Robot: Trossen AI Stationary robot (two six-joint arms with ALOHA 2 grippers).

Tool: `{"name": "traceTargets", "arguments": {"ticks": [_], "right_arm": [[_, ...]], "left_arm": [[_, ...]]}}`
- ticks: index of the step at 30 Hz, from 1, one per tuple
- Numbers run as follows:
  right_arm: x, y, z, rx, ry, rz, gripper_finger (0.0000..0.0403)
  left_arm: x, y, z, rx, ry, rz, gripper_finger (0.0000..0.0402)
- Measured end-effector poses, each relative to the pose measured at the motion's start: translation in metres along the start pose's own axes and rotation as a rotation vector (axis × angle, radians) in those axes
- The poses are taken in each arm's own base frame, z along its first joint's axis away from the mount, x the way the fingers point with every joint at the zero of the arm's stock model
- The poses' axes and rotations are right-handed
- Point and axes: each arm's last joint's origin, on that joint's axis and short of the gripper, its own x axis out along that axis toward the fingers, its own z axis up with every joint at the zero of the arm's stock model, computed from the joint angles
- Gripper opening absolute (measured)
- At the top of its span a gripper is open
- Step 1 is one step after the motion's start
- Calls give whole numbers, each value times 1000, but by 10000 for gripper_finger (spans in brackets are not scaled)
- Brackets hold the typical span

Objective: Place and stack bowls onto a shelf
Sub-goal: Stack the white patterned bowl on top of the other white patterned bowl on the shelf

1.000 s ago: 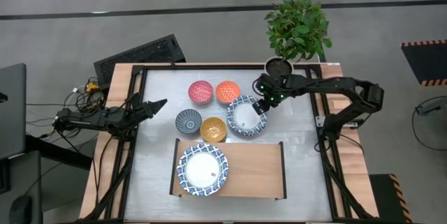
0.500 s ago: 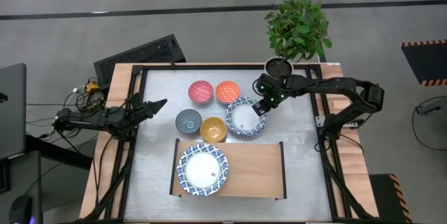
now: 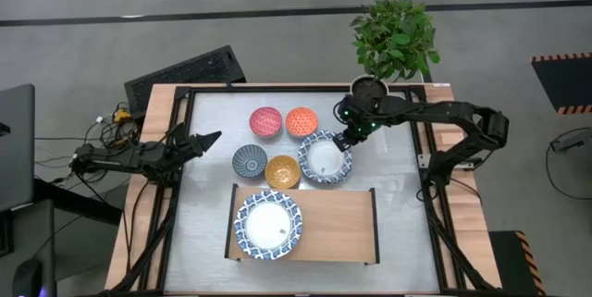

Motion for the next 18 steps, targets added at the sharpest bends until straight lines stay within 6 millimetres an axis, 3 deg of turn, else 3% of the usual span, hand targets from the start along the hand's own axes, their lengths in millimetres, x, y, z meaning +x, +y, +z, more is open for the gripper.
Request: {"name": "traceTargets", "arguments": {"ticks": [10, 18], "right_arm": [[-40, 19, 22, -35, -54, 27, 22], [-89, 42, 44, -73, -185, 106, 22]], "left_arm": [[0, 0, 0, 3, 0, 0, 128], [0, 0, 0, 27, 0, 0, 128]]}}
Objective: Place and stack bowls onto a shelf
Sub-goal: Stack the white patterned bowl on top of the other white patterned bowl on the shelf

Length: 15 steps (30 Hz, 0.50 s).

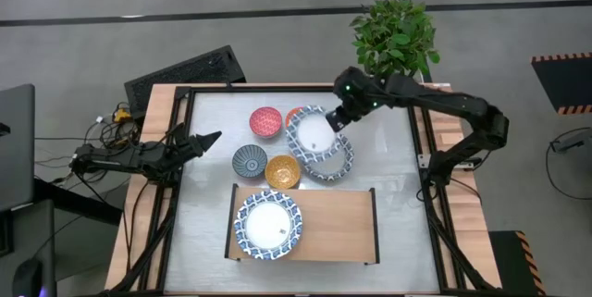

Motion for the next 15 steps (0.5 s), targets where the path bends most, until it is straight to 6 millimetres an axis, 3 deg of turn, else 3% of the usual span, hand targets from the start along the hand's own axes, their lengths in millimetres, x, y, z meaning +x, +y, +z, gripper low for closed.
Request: {"name": "traceTargets", "arguments": {"ticks": [8, 15], "right_arm": [[-46, 37, 18, -69, -114, 173, 22], [-68, 73, 14, -129, -145, 374, 22]], "left_arm": [[0, 0, 0, 11, 0, 0, 128], [0, 0, 0, 10, 2, -1, 128]]}}
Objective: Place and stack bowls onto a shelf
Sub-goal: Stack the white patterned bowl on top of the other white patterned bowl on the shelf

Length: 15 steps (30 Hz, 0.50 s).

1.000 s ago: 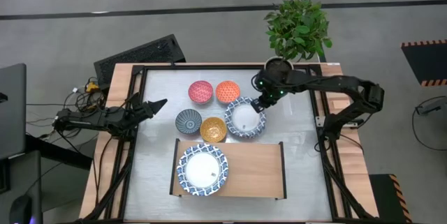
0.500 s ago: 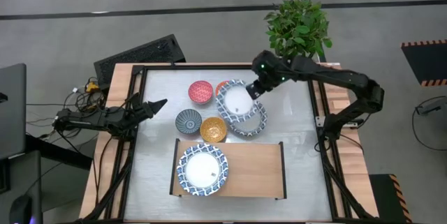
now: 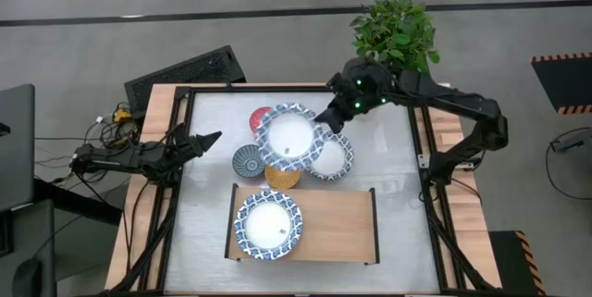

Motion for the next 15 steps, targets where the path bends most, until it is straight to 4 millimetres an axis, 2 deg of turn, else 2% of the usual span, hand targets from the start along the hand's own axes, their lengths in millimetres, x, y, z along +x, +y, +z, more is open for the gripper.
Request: {"name": "traceTargets", "arguments": {"ticks": [5, 13, 15], "right_arm": [[3, 30, -5, 10, -11, 172, 22], [11, 73, -26, 63, 13, 321, 22], [20, 84, -33, 76, 20, 338, 22]], "left_arm": [[0, -1, -1, 12, 39, -19, 128], [0, -2, -5, 35, 159, -82, 128], [-1, -3, -5, 44, 189, -99, 128]]}}
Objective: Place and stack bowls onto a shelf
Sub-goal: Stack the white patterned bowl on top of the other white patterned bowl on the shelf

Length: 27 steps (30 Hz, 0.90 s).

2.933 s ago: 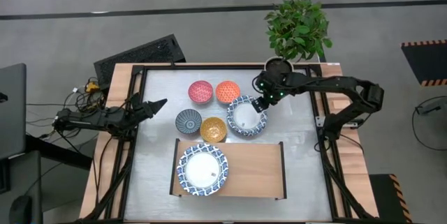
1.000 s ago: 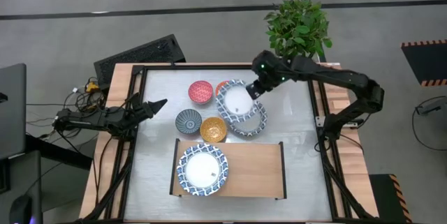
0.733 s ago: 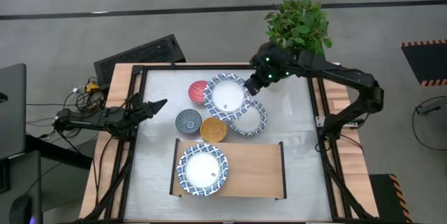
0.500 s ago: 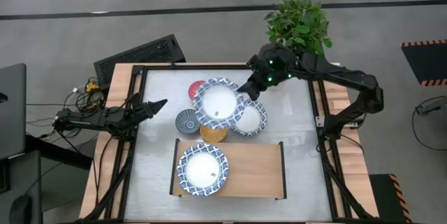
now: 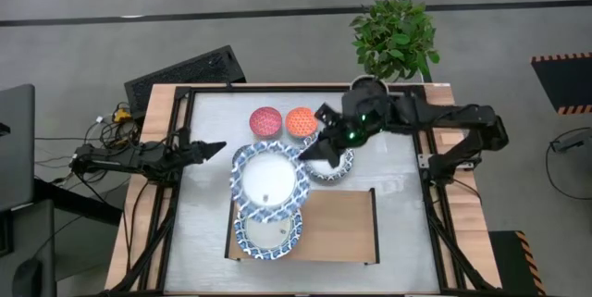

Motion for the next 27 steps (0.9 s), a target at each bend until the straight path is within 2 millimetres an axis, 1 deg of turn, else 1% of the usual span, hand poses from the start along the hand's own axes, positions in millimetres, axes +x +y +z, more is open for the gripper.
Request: {"name": "traceTargets", "arguments": {"ticks": [3, 5, 6, 7, 8, 9, 12, 13, 14, 16, 18, 21, 23, 25, 27], "right_arm": [[11, 7, -14, 24, 40, 1, 22], [26, 11, -22, 32, 73, 12, 22], [29, 12, -27, 33, 91, 8, 22], [34, 9, -32, 39, 122, -16, 22], [42, 7, -37, 41, 148, -31, 22], [50, 9, -39, 39, 148, -15, 22], [57, 3, -48, 62, 204, -67, 22], [62, 3, -48, 60, 196, -57, 22], [63, 4, -46, 56, 184, -46, 22], [65, -2, -49, 66, 214, -90, 22], [70, -3, -46, 55, 197, -68, 22], [74, -11, -46, 55, 243, -79, 22], [75, -13, -43, 56, 245, -70, 22], [80, -23, -43, 75, 274, -100, 22], [83, -27, -39, 72, 263, -101, 22]], "left_arm": [[0, -1, -1, 9, 33, -19, 128], [0, -1, -1, 11, 43, -25, 128], [0, -1, -1, 14, 47, -31, 128], [0, -1, -1, 21, 47, -35, 128], [0, -2, -1, 30, 48, -37, 128], [0, -2, -1, 40, 53, -41, 128], [0, -2, -2, 53, 64, -49, 128], [0, -2, -2, 54, 66, -48, 128], [0, -2, -2, 58, 70, -47, 128], [0, -2, -2, 59, 72, -47, 128], [0, -1, -2, 62, 78, -45, 128], [0, -1, -3, 64, 81, -44, 128], [0, -1, -3, 62, 81, -47, 128], [0, -2, -2, 61, 78, -49, 128], [0, -1, -2, 62, 81, -47, 128]]}}
